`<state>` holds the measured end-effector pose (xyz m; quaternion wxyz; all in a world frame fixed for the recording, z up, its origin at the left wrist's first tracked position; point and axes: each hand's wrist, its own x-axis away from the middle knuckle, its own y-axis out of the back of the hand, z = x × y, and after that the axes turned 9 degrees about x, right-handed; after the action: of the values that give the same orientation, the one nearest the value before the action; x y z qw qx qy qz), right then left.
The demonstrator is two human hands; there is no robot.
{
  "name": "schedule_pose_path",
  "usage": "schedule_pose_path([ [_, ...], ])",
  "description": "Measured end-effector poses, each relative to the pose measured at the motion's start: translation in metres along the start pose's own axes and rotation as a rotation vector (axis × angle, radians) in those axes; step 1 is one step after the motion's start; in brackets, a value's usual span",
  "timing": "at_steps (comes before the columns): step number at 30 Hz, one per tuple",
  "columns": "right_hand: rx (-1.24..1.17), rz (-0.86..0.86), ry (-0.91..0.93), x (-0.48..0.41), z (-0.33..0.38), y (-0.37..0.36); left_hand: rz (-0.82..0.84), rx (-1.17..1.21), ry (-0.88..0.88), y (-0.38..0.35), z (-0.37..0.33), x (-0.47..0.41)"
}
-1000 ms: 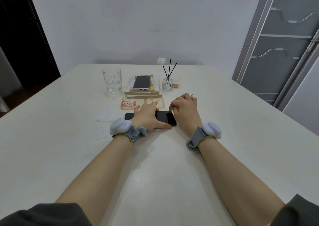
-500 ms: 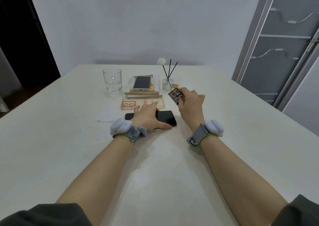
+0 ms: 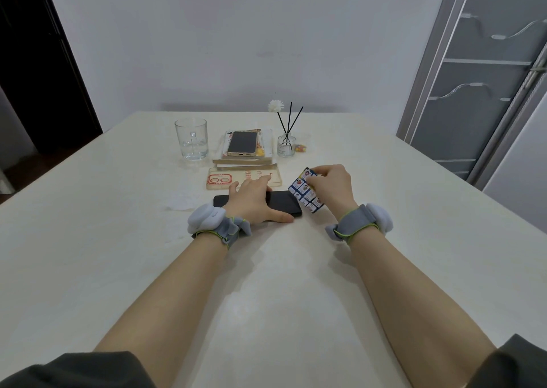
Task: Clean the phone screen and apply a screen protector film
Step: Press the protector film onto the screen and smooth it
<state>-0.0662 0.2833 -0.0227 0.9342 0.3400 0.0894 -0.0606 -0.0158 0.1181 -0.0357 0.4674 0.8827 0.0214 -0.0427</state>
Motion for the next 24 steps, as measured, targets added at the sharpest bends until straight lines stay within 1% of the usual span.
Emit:
schedule_pose_path([
  [8, -0.019, 0.065, -0.022, 0.0037, -0.0019, 0.0007, 0.004, 0.008, 0.007, 0.0004, -0.0002, 0.0001],
  [12, 0.035, 0.041, 0.001, 0.0053, 0.0008, 0.0020, 0.003, 0.015, 0.008, 0.0005, -0.0010, 0.0005],
  [16, 0.062, 0.069, 0.028, 0.0057, 0.0042, 0.0020, -0.004, 0.023, 0.009, 0.0003, -0.0018, 0.0006],
  [24, 0.122, 0.026, 0.046, 0.0105, 0.0072, -0.0007, -0.002, 0.025, 0.011, 0.0010, -0.0022, 0.0008],
])
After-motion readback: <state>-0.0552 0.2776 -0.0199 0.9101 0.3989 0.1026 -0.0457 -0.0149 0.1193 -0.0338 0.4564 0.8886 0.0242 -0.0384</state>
